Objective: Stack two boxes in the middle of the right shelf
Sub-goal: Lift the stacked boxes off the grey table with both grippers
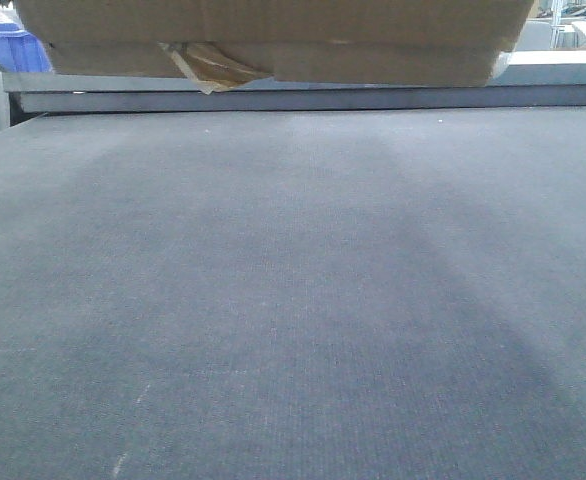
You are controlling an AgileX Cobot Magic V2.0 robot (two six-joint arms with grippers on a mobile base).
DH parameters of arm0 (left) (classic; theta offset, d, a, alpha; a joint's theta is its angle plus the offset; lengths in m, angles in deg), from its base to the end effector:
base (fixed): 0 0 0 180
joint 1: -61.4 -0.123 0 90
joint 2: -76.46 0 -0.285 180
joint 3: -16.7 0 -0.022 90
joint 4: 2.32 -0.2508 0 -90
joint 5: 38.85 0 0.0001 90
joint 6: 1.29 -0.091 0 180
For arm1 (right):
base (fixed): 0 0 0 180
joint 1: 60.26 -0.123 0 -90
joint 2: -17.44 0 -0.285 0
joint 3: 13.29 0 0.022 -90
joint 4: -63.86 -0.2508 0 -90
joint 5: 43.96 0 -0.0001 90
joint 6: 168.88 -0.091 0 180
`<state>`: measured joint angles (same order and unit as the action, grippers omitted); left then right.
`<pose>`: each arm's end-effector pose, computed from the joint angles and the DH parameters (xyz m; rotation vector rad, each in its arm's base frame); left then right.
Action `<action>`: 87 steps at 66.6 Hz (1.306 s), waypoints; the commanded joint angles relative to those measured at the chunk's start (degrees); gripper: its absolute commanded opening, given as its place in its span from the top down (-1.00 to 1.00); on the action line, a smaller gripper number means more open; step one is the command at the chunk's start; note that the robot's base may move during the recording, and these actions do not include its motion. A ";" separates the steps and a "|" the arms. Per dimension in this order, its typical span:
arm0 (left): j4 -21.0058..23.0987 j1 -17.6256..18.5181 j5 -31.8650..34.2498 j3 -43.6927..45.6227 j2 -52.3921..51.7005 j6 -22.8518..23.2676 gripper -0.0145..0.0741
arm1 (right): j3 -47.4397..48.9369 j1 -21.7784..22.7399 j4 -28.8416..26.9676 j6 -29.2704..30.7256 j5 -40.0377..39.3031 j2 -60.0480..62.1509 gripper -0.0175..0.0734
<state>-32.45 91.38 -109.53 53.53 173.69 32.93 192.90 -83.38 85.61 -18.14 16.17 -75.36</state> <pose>0.2865 -0.1155 0.4990 -0.1363 2.1444 0.0167 0.2929 0.0932 0.4781 0.0888 2.1418 0.0616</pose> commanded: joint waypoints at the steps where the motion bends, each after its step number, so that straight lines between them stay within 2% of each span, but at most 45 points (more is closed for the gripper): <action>1: -2.41 -0.01 0.72 0.80 -1.12 0.52 0.92 | 0.57 0.11 3.20 -0.26 -2.45 0.95 0.98; 9: -5.22 -0.01 3.61 0.80 -1.12 0.52 0.92 | 0.57 0.11 4.23 -0.26 -6.35 0.95 0.98; 87: -5.00 -0.01 4.11 0.80 -1.12 0.52 0.92 | 0.57 0.11 4.33 -0.26 -8.27 0.95 0.98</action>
<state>-35.24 91.38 -106.64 53.57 173.63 33.06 192.90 -83.38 87.55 -18.24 10.95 -75.36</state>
